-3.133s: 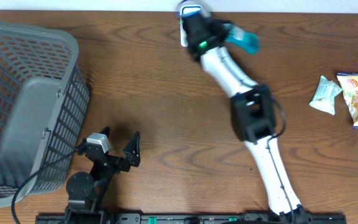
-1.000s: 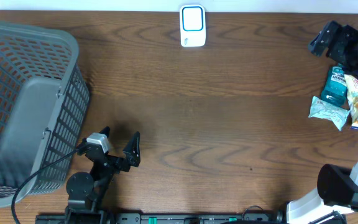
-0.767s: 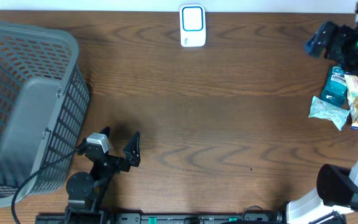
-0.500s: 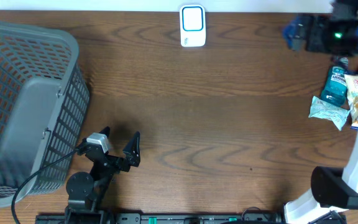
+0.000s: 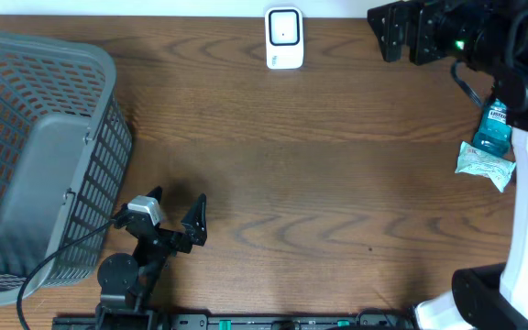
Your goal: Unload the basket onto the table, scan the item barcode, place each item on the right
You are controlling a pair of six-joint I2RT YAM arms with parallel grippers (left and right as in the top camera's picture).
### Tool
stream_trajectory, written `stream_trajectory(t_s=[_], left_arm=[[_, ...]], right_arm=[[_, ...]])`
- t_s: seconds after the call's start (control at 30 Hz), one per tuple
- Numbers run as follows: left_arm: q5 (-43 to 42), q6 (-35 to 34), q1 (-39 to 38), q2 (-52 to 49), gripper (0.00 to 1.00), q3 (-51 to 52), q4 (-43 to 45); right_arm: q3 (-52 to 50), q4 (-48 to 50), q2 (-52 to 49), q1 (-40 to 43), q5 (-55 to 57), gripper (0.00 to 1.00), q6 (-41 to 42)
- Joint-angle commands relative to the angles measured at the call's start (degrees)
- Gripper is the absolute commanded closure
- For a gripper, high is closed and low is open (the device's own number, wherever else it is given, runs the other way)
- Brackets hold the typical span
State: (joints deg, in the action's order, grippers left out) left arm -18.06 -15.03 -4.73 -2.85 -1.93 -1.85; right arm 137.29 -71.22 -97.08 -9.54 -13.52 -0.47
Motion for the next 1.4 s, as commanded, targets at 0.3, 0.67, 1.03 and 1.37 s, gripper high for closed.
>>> stream_trajectory(t_s=[0.3, 0.67, 1.03, 1.37], left_arm=[[-0.33, -0.09, -0.22, 0.26, 0.01, 1.57, -0.81], [-0.33, -0.09, -0.22, 0.26, 0.01, 1.57, -0.81], [-0.33, -0.09, -0.22, 0.26, 0.01, 1.57, -0.83], [-0.33, -0.09, -0.22, 0.26, 0.01, 1.57, -0.81]], right_arm=[[-0.33, 3.91, 7.23, -0.37, -0.13, 0.01, -1.38], [-17.75, 13.55, 21.49, -0.24, -0.09, 0.01, -8.35], [-57.07, 37.07, 45.35, 4.09, -0.13, 0.01, -8.39], [-95.71, 61.70, 72.46, 10.29, -0.37, 0.01, -8.37]])
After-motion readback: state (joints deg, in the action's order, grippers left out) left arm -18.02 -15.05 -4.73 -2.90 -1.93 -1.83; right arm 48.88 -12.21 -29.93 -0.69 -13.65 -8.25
